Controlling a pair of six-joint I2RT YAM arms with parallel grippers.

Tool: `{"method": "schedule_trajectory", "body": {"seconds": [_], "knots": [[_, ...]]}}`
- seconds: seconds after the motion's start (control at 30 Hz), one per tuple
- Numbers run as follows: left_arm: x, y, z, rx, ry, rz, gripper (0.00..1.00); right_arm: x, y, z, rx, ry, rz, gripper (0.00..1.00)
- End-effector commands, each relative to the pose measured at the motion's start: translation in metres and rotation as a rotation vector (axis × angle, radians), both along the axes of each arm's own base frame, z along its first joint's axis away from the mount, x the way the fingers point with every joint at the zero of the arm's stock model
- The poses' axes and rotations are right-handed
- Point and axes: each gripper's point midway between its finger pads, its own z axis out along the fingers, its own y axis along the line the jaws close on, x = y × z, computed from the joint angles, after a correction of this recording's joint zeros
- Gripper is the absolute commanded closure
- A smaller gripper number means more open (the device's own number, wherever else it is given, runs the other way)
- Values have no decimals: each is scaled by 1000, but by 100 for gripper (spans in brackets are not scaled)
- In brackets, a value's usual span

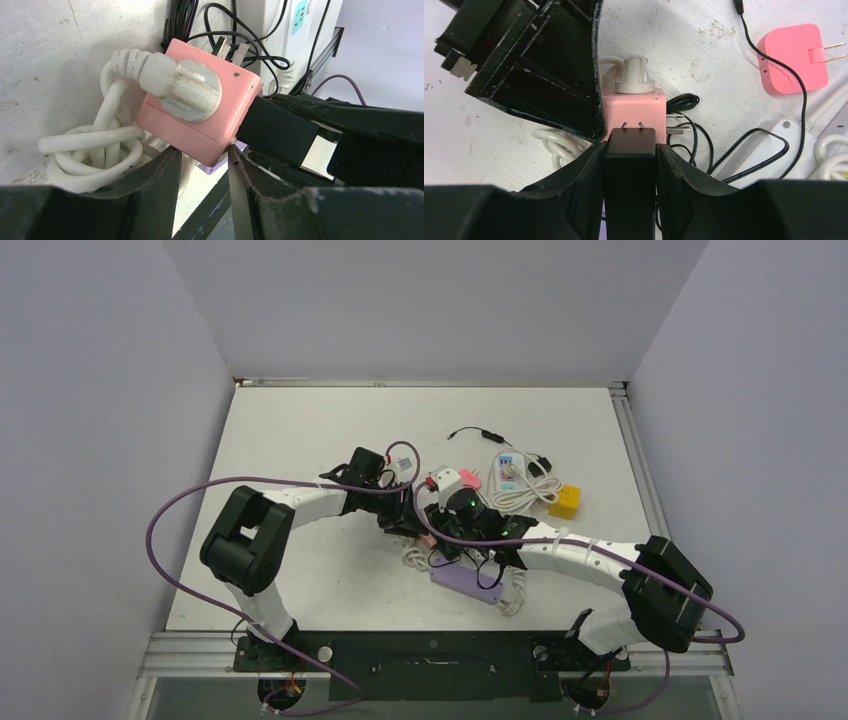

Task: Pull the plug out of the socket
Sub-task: Remove the plug from the socket.

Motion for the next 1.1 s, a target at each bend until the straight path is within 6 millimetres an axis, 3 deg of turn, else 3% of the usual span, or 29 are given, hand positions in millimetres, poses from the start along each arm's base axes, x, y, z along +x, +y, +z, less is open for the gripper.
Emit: {"method": "schedule_trajectory", "body": {"seconds": [0.0, 0.37, 0.73, 0.93, 1.07], "knots": [[6, 22, -42, 174, -7, 48, 66, 0, -2, 1, -80, -67, -59, 79], [8, 21, -40, 168, -13, 49, 66, -7, 5, -4, -195, -126, -128, 82], [7, 23, -41, 175, -15, 49, 66, -5, 12, 6, -48, -57, -96, 95], [7, 23, -43, 179, -10, 47, 66, 0, 11, 8, 90, 29, -61, 95], [7, 23, -43, 180, -10, 45, 66, 2, 9, 6, 88, 33, -64, 95]]}}
